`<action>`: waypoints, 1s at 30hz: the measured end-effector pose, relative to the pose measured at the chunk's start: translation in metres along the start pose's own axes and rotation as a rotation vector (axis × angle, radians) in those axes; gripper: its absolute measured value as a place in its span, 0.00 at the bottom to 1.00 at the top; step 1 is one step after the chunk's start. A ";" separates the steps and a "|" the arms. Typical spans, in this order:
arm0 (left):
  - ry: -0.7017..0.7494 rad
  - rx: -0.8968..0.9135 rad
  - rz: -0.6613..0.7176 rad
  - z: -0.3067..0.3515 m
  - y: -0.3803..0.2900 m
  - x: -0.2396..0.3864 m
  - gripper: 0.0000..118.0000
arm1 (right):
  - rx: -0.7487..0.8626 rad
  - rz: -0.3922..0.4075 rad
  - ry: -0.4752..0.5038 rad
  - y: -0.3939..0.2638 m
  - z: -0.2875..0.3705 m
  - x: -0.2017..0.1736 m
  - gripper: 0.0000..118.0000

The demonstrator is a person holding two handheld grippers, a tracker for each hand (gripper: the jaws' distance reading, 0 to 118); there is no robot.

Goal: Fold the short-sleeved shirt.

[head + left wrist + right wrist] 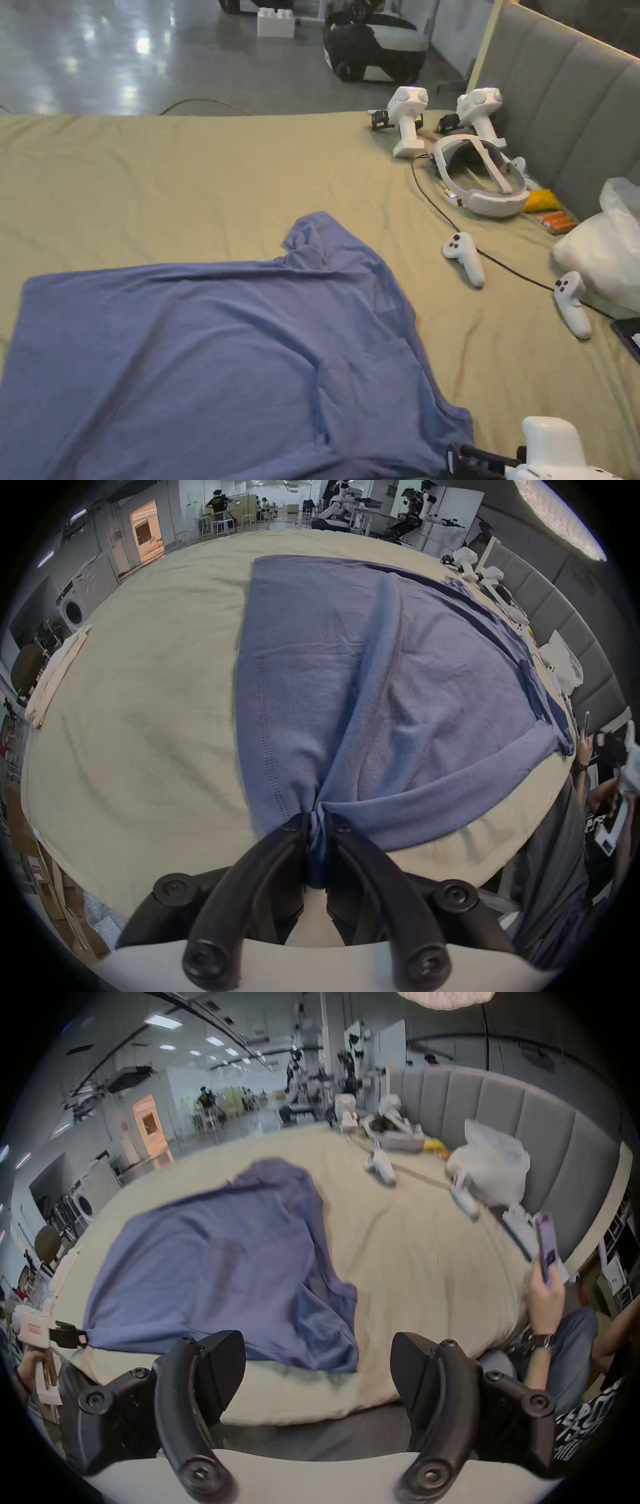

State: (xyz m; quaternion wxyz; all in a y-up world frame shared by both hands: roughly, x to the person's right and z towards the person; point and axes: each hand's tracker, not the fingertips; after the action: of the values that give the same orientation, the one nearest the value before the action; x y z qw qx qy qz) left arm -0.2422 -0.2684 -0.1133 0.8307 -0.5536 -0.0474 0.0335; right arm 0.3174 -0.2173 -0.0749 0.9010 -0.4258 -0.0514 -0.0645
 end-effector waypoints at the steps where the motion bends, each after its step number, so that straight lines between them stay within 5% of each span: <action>1: -0.008 0.000 0.016 0.000 -0.001 -0.002 0.09 | -0.033 0.003 -0.016 0.001 -0.015 0.004 0.77; 5: -0.020 0.003 0.044 0.003 -0.002 0.000 0.09 | -0.125 -0.001 -0.052 0.006 -0.056 0.014 0.72; 8: -0.001 0.001 0.027 0.004 -0.002 0.006 0.09 | -0.177 -0.014 -0.035 0.008 -0.074 0.017 0.43; 10: -0.004 0.000 0.027 0.005 -0.002 0.008 0.09 | -0.177 -0.013 -0.026 0.008 -0.078 0.017 0.36; 14: -0.004 0.003 0.029 0.007 -0.003 0.009 0.09 | -0.166 0.011 -0.033 0.012 -0.069 0.016 0.05; 22: -0.125 0.181 0.137 0.053 0.037 -0.010 0.09 | -0.013 -0.008 0.038 0.054 -0.031 0.003 0.04; 30: -0.112 0.232 0.174 0.027 0.152 -0.032 0.09 | 0.025 0.020 0.027 0.150 -0.093 -0.034 0.04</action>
State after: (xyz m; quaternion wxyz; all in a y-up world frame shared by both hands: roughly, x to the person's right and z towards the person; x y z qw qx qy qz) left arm -0.2773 -0.1888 -0.2444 0.8792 -0.4531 -0.0411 0.1415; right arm 0.3115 -0.1927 -0.2533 0.9076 -0.4140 -0.0356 -0.0604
